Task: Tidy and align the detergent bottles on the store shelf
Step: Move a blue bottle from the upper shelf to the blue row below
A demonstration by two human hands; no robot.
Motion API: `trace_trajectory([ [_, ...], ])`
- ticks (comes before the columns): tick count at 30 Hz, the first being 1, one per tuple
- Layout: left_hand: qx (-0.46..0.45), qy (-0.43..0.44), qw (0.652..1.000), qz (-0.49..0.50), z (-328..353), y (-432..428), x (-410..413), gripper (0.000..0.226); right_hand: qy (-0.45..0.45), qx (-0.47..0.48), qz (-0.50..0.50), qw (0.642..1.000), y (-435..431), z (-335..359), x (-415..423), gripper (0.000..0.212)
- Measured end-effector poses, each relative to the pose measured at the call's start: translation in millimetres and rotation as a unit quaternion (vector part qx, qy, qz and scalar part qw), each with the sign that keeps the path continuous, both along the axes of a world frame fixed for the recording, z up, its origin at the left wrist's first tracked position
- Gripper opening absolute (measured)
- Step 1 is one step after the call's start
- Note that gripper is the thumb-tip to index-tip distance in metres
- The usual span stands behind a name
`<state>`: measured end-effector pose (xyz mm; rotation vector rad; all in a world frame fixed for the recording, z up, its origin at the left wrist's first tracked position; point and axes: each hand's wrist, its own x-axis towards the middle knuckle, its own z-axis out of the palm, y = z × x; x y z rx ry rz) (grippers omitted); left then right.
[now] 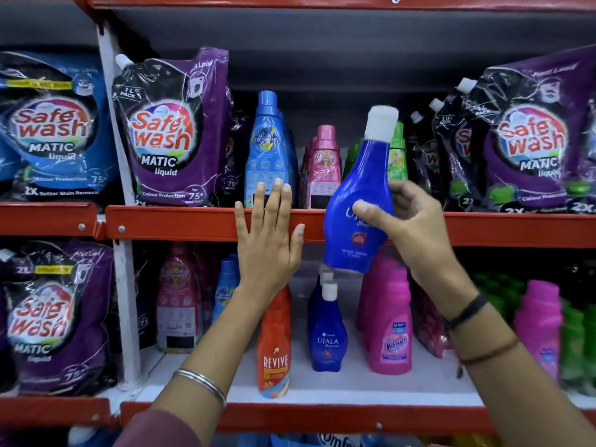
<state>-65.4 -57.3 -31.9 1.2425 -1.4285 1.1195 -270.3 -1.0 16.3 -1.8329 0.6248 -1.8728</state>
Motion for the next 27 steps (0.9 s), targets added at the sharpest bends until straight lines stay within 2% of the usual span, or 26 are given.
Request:
trace_trajectory([
  [6, -0.004, 0.0, 1.0, 0.002, -1, 0, 0, 0.06, 0.027, 0.048, 0.039, 0.998, -3, -71, 0, 0.047],
  [12, -0.01, 0.005, 1.0, 0.005, -1, -2, 0, 0.06, 0.047, 0.118, 0.013, 0.992, -32, -146, 8, 0.044],
  [17, -0.015, 0.007, 1.0, -0.003, -1, -3, -1, 0.059, 0.077, 0.18, -0.015, 0.981, -67, -200, 9, 0.054],
  [24, -0.022, 0.007, 1.0, -0.003, 0, -5, 0, 0.059, 0.099, 0.218, -0.023, 0.971, -88, -231, 12, 0.075],
  [27, -0.026, 0.006, 1.0, -0.001, 0, -6, 0, 0.059, 0.109, 0.222, -0.016, 0.969, -92, -234, 12, 0.078],
])
